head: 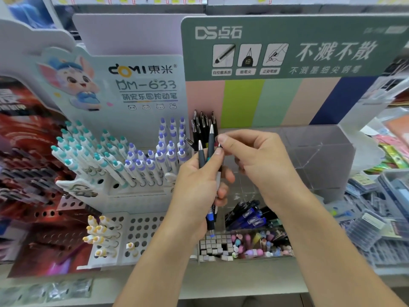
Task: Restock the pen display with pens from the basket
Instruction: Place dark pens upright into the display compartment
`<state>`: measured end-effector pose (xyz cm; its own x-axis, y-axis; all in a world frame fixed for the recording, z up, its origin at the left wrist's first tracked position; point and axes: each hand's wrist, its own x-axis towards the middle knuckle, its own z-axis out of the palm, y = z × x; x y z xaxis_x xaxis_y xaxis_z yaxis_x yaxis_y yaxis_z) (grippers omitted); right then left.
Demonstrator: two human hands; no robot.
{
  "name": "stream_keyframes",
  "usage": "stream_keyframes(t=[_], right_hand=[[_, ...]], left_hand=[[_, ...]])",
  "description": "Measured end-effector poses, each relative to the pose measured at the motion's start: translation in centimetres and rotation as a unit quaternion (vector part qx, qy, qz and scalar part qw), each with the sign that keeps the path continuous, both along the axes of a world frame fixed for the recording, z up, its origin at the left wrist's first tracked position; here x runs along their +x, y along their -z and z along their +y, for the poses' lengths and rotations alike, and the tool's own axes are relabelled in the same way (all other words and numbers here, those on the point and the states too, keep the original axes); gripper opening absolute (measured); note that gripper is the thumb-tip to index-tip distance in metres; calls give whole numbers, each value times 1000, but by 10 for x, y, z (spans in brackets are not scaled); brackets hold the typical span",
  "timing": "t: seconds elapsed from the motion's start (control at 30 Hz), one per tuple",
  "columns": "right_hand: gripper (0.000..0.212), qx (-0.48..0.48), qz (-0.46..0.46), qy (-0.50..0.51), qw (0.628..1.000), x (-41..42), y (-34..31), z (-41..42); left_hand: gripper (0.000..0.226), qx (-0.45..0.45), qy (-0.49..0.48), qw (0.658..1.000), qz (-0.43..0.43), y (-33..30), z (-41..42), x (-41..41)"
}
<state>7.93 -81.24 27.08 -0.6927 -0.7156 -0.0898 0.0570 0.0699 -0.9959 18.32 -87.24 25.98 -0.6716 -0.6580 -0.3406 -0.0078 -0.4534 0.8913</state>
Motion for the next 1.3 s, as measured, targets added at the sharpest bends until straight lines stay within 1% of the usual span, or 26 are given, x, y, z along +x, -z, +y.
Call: stream_keyframes(t=[0.03,0.1,0.17,0.23,0.3,0.37,0.4,0.43,0.5,0.6,0.67,0.7,0.8,0.93,1.13,1.23,1.3], right_hand=[[15,-3,-30,-1,1000,-2,3,2],[17,3,-98,-22,995,-5,7,4],[22,12,-126,-50,991,-7,11,7],[22,-2,-147,-44,988,-11,13,9],[21,-59,-196,-11,979,-18,11,10],[15,-147,-212,61,964,-28,4,11],[10,-183,-185,98,960,-34,1,12],[7,-205,-136,128,961,-39,-2,11],[10,-208,-2,155,966,-45,-7,5],[8,-170,157,132,964,-44,-9,-12],[7,-124,227,101,961,-41,-6,-23],[7,-101,247,89,960,-39,-3,-28],[7,-43,287,62,955,-34,7,-37],[7,14,326,36,945,-30,20,-43],[7,40,277,22,960,-29,14,-45],[8,51,280,50,957,-26,7,-35],[13,45,252,59,965,-23,0,-23]], left_hand=[[17,-3,4,1000,-3,0,0,-1],[20,-15,11,1000,-5,0,1,-2],[23,-31,17,999,-7,0,2,-3],[25,-36,20,999,-12,0,3,-2],[28,-27,14,999,-23,0,4,2],[32,-26,8,999,-41,1,1,7],[33,-28,3,998,-52,1,0,10],[35,-26,-7,998,-60,2,-1,12],[38,-5,-36,997,-63,4,-4,15],[38,40,-58,996,-47,4,-6,16],[36,68,-65,995,-32,2,-7,17],[33,77,-68,994,-24,2,-6,17],[25,81,-73,994,-9,4,-5,19],[18,60,-67,996,-10,6,-5,20],[23,5,-37,999,-27,9,-5,20],[25,2,-17,999,-29,6,-4,17],[25,6,-11,1000,-27,6,-4,15]])
